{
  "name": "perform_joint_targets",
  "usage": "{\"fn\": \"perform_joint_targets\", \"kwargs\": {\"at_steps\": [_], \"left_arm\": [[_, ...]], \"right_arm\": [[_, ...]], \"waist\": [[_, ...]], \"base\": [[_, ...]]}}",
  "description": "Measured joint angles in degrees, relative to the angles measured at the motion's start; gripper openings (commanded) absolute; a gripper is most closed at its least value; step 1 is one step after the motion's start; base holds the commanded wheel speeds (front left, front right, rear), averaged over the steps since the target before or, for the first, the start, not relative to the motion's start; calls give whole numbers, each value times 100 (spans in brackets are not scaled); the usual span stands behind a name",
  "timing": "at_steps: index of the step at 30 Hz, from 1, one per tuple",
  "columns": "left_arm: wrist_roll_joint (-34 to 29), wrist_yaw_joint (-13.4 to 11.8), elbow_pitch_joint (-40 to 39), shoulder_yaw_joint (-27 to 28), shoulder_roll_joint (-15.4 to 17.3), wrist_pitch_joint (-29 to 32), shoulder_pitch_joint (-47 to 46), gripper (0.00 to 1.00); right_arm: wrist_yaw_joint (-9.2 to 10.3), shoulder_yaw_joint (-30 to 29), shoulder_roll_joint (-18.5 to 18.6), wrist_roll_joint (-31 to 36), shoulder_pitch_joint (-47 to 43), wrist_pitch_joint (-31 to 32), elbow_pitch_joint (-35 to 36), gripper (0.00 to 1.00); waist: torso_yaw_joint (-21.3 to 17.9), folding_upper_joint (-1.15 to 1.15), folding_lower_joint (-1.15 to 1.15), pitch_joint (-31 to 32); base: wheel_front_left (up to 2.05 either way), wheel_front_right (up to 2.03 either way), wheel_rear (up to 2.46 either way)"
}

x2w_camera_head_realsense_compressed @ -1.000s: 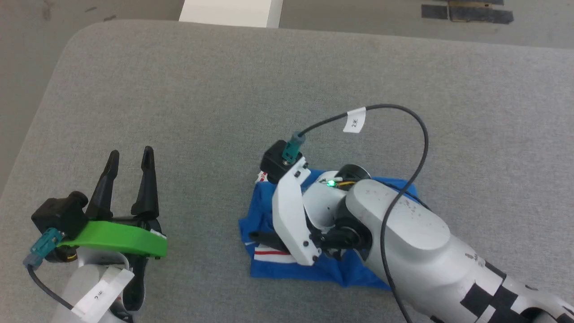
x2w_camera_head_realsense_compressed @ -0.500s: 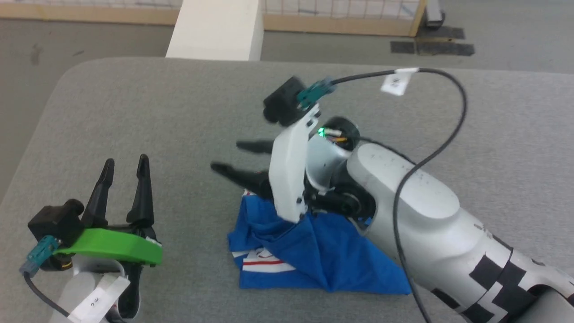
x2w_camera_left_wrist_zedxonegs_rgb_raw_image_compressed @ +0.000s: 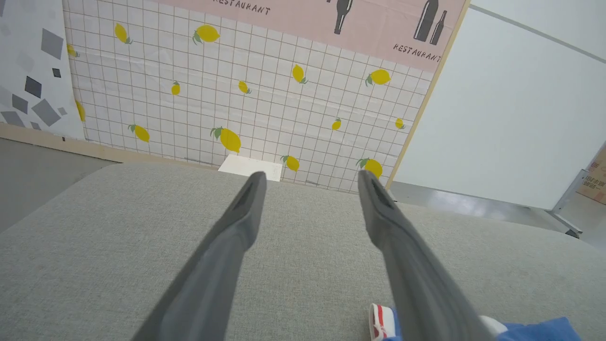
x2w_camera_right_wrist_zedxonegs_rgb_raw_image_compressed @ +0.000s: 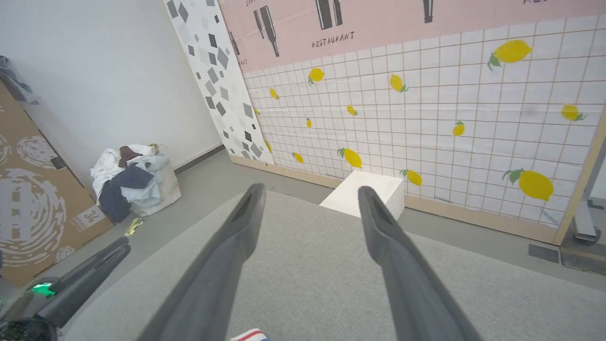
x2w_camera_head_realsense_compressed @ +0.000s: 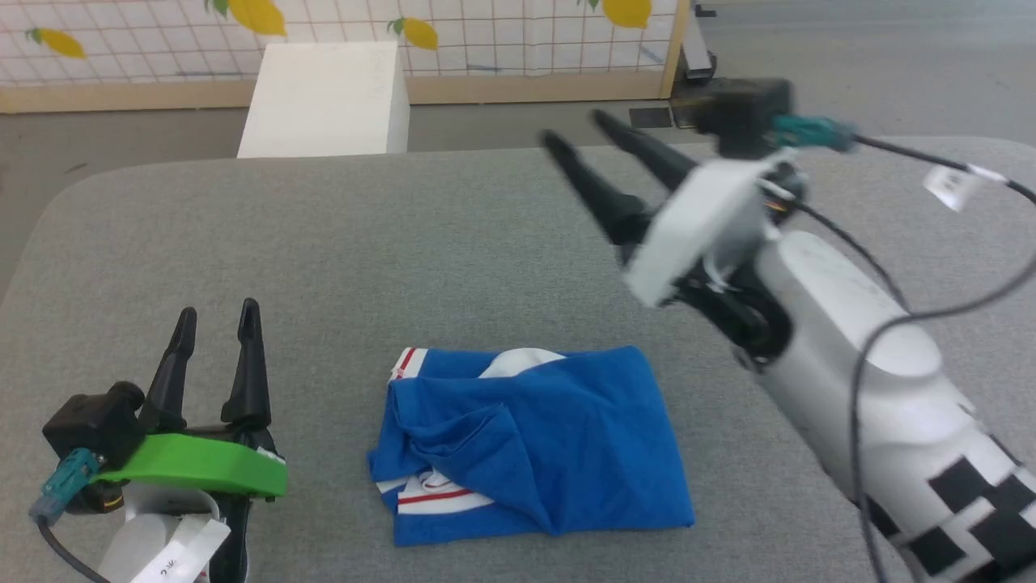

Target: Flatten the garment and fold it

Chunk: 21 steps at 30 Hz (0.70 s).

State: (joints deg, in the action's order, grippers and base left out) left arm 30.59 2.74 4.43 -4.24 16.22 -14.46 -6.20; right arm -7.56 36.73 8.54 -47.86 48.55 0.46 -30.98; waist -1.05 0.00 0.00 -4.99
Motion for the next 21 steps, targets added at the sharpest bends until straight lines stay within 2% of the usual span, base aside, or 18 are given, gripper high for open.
{"fn": "perform_joint_targets", "kwargs": {"at_steps": [6, 8, 11, 14, 17, 21], "left_arm": [[1, -79, -122, 27, -1, 0, 81, 100], [1, -107, -149, 54, -2, 0, 132, 100], [1, -132, -160, 92, -7, 0, 174, 100], [1, -156, -183, 122, -10, -1, 204, 100], [0, -164, -194, 138, -16, -2, 228, 100], [-1, -181, -193, 148, -27, -2, 239, 100]], "right_arm": [[0, -777, 411, 452, -585, -1027, 83, 100], [0, -1299, 512, 687, -928, -1355, 243, 100], [0, -1906, 522, 1012, -1333, -1470, 512, 100], [0, -2506, 452, 1380, -1829, -1511, 920, 100], [0, -3173, 209, 1844, -2416, -1518, 1567, 100], [0, -3630, -156, 2225, -3074, -1518, 2107, 100]], "waist": [[-89, 0, 0, 46], [-113, 0, 0, 77], [-128, 0, 0, 122], [-126, 0, 0, 160], [-117, 0, 0, 171], [-108, 0, 0, 173]], "base": [[0, 0, 0], [0, 0, 0], [0, 0, 0], [0, 0, 0], [0, 0, 0], [0, 0, 0]]}}
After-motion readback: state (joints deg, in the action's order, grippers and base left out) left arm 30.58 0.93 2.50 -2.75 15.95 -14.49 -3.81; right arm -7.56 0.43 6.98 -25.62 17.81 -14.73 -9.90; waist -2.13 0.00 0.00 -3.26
